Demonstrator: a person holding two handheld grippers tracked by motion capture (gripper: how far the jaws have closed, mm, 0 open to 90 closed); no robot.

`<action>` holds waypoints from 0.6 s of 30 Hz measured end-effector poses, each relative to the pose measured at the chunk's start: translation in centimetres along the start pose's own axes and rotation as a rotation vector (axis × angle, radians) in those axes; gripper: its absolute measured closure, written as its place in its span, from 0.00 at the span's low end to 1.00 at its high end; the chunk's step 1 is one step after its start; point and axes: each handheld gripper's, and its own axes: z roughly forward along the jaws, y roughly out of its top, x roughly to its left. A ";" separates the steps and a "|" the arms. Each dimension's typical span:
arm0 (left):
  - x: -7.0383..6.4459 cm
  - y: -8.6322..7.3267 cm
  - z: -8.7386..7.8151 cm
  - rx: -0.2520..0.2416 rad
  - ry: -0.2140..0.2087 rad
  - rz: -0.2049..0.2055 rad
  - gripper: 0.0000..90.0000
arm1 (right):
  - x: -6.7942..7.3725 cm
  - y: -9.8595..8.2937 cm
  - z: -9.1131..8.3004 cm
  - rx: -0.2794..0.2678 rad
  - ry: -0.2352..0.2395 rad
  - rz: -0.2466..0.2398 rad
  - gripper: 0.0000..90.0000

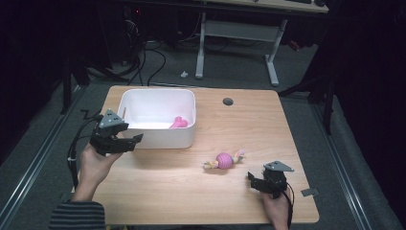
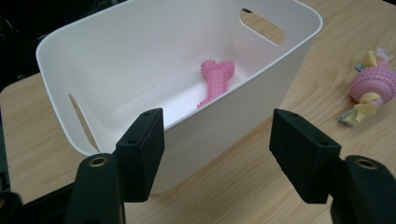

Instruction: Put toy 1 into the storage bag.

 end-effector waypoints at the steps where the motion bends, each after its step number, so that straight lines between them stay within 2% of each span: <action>1: -0.1 -0.2 0.1 0.003 0.000 -0.001 0.40 | 0.0 0.0 0.0 0.000 0.000 0.000 0.26; 9: -0.4 -1.9 0.9 0.016 -0.018 -0.028 0.40 | 0.0 0.0 0.0 0.000 0.000 0.000 0.26; 18: -0.4 -3.0 1.3 0.014 -0.032 -0.058 0.40 | 0.0 0.0 0.0 0.000 0.000 0.001 0.26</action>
